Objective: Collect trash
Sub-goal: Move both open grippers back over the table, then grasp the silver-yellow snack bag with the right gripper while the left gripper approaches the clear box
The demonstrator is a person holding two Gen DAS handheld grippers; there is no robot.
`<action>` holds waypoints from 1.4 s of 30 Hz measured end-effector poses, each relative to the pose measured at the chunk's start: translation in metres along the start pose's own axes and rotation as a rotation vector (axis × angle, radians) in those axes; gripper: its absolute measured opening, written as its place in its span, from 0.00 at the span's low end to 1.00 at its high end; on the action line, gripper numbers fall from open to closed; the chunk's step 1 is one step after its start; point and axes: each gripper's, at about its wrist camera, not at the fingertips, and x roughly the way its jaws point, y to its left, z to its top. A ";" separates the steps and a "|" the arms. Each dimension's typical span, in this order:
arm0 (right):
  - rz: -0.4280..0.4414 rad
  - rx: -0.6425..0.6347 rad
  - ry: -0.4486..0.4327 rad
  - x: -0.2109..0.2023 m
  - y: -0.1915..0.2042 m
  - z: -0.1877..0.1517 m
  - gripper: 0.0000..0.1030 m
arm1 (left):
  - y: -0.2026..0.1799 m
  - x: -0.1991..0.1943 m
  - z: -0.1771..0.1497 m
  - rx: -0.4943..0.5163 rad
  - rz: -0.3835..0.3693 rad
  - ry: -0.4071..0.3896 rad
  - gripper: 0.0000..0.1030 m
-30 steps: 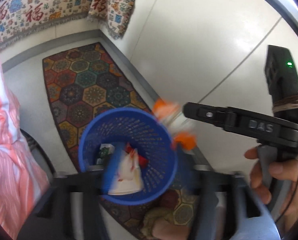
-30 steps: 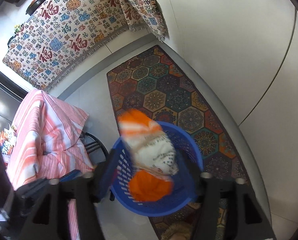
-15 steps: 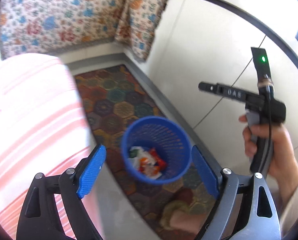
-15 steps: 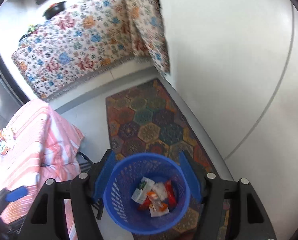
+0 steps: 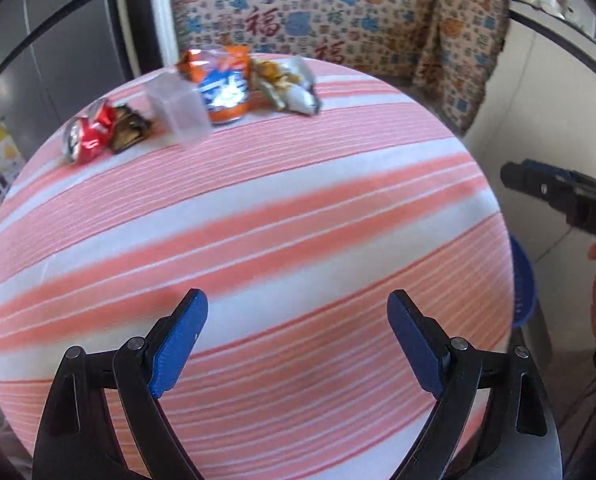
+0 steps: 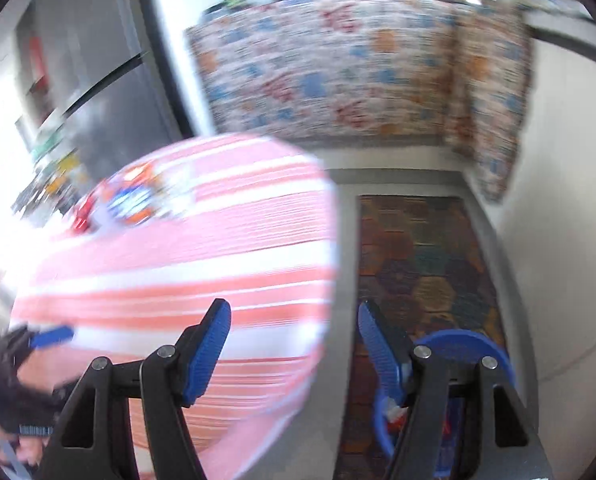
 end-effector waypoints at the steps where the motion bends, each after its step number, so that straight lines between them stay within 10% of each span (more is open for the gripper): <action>1: 0.021 -0.046 0.014 0.007 0.020 -0.001 0.66 | 0.010 0.001 -0.001 -0.007 0.025 -0.003 0.89; 14: 0.022 -0.232 0.105 0.069 0.102 -0.008 0.66 | 0.070 0.019 0.000 -0.093 0.103 0.024 0.98; 25: 0.032 -0.247 0.102 0.069 0.105 -0.012 0.66 | 0.075 0.033 0.113 -0.149 0.076 -0.081 0.95; 31: 0.035 -0.251 0.099 0.069 0.105 -0.012 0.67 | 0.092 0.065 0.133 -0.211 0.126 -0.083 0.80; 33: 0.040 -0.255 0.098 0.069 0.105 -0.012 0.67 | 0.094 0.072 0.132 -0.206 0.106 -0.072 0.44; 42: 0.045 -0.257 0.099 0.070 0.105 -0.011 0.67 | 0.126 0.015 0.076 -0.285 -0.122 -0.057 0.41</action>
